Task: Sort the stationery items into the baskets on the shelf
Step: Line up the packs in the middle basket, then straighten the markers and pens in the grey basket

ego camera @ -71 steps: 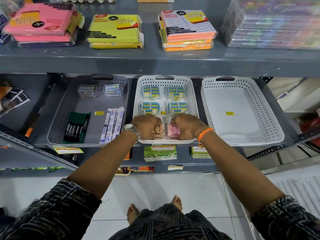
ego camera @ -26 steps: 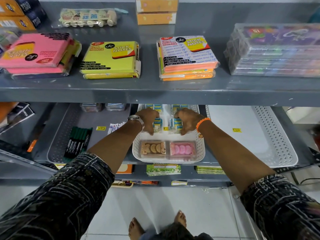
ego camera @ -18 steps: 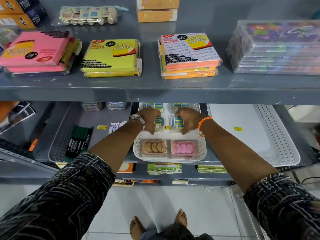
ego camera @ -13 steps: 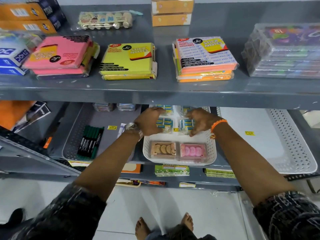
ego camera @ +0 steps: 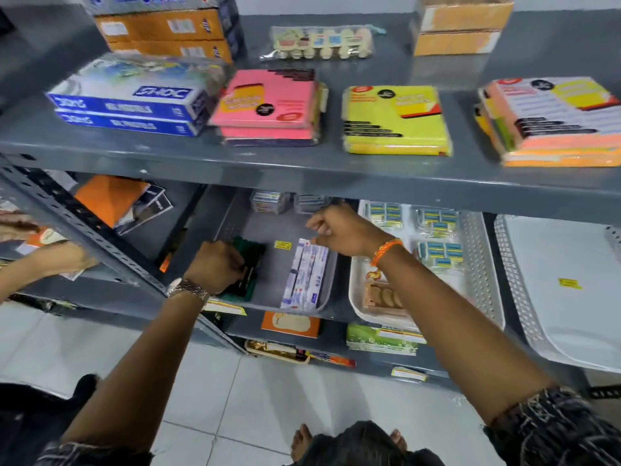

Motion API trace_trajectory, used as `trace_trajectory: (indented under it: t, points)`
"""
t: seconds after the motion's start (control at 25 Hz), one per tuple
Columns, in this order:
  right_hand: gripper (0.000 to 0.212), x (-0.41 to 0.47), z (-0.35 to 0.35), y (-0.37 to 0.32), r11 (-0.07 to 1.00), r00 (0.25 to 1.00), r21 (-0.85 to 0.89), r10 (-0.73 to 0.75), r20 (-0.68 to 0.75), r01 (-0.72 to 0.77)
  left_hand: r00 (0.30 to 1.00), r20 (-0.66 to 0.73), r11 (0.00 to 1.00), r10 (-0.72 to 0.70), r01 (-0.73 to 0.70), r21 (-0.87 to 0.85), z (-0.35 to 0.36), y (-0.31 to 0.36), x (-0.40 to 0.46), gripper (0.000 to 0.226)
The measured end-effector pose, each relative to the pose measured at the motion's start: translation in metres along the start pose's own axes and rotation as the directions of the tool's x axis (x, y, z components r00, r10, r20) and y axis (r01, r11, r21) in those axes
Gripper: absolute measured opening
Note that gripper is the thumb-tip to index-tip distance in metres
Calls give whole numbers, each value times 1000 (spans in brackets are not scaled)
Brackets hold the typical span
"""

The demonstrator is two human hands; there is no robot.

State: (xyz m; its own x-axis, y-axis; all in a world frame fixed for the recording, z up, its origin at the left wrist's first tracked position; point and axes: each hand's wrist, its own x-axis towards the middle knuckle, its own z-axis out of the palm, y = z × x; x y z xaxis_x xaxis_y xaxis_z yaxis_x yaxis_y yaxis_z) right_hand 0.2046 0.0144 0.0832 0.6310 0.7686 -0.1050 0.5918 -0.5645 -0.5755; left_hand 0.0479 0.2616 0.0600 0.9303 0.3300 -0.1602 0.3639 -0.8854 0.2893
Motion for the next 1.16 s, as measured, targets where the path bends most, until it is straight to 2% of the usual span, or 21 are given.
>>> trace_trajectory:
  t: [0.12,0.2,0.28,0.36,0.48,0.56,0.64,0.72,0.84,0.96,1.16]
  points:
    - [34,32,43,-29,985,988,-125,-102,112,116,999,44,1000,15,-16,21,2,-9,-4,21]
    - [36,44,71,-41,958,961,-192,-169,220,212,992,-80,995,102,-101,15,1,-18,-11,24]
    - [37,51,97,-48,918,938,-267,-223,265,294,954,-247,984,171,-178,-6,4,-32,-21,37]
    - [35,55,113,-49,893,931,-307,-253,265,330,939,-319,987,127,-151,-51,12,-47,-27,53]
    - [32,60,121,-46,882,930,-324,-271,246,343,970,-226,946,-88,11,-324,29,-58,-31,67]
    - [31,63,121,-47,840,914,-370,-324,244,397,967,-206,868,-149,28,-496,41,-59,-32,58]
    - [30,65,120,-51,788,890,-417,-371,266,453,955,-183,779,-232,69,-624,50,-56,-31,45]
    - [28,66,120,-56,752,874,-447,-396,280,484,943,-139,683,-302,112,-722,56,-53,-29,42]
    - [30,69,121,-59,719,863,-478,-408,298,505,935,-166,651,-314,85,-755,61,-53,-29,41]
    - [27,71,122,-59,732,865,-462,-403,298,500,936,-153,630,-316,86,-772,64,-54,-28,38]
    - [21,73,113,-65,683,843,-495,-424,330,537,943,-129,591,-306,81,-802,65,-54,-29,28]
